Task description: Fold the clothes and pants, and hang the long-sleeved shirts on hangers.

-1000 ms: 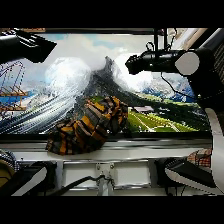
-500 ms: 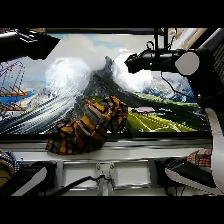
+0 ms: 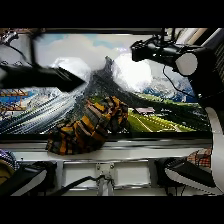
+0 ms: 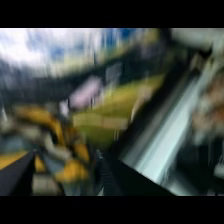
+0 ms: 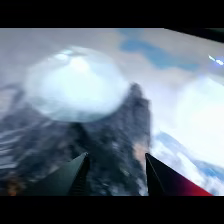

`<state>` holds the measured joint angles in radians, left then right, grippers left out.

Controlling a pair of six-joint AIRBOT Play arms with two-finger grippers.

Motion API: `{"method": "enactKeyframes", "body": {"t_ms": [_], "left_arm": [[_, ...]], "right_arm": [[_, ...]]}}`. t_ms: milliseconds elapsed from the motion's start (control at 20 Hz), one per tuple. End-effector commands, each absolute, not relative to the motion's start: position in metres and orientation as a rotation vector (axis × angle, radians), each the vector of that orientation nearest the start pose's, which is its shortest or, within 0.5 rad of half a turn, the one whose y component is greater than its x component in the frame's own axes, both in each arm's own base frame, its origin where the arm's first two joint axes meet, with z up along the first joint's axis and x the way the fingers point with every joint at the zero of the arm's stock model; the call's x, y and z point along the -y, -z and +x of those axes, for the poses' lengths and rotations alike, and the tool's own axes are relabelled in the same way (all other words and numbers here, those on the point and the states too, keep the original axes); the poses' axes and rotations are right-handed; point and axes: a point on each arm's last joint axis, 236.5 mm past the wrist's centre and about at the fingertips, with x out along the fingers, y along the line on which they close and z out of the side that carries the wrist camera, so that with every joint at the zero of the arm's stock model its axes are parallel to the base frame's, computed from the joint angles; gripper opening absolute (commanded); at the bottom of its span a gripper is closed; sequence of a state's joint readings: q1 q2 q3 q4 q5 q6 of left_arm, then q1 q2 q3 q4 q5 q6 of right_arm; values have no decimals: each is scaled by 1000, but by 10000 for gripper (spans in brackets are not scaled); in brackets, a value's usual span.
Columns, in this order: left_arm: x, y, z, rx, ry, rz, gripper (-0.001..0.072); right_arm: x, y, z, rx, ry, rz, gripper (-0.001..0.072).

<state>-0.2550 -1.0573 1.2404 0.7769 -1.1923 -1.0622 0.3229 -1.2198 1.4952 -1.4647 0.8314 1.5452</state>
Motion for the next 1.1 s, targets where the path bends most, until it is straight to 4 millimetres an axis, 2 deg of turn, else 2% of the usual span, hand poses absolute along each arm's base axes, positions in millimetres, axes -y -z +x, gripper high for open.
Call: {"method": "enactKeyframes", "body": {"t_ms": [0, 150, 250, 300, 350, 450, 500, 600, 750, 800, 850, 900, 950, 1000, 1050], "left_arm": [[265, -117, 293, -955, 912, 94, 510], [308, -91, 270, -1011, 1000, 142, 515], [329, -59, 257, -1095, 1034, 171, 516], [333, -42, 255, -1134, 1035, 190, 516], [333, -25, 257, -1171, 1022, 205, 516], [331, 4, 263, -1236, 997, 207, 598], [332, 14, 266, -1251, 987, 206, 614], [335, 26, 274, -1250, 968, 198, 664], [337, 43, 288, -1247, 922, 175, 660], [336, 50, 291, -1256, 911, 174, 606], [334, 56, 292, -1268, 904, 172, 395], [330, 58, 293, -1282, 897, 165, 55], [327, 53, 296, -1285, 892, 146, 15], [322, 39, 300, -1274, 892, 135, 14], [316, 17, 308, -1239, 892, 124, 14]], "right_arm": [[-94, -189, 465, -718, -137, 85, 425], [-47, -149, 456, -837, -36, 127, 425], [-36, -119, 446, -912, -6, 134, 425], [-36, -105, 440, -946, -6, 135, 425], [-43, -90, 433, -980, -26, 139, 425], [-60, -66, 418, -1032, -76, 141, 425], [-68, -56, 412, -1046, -94, 137, 425], [-81, -41, 400, -1060, -123, 123, 424], [-104, -32, 387, -1062, -176, 118, 424], [-111, -34, 385, -1053, -192, 117, 424], [-117, -38, 385, -1038, -207, 114, 424], [-119, -43, 386, -1021, -214, 111, 424], [-119, -45, 386, -1013, -214, 112, 424], [-114, -44, 385, -1020, -204, 108, 425], [-110, -42, 382, -1041, -194, 111, 424]]}}
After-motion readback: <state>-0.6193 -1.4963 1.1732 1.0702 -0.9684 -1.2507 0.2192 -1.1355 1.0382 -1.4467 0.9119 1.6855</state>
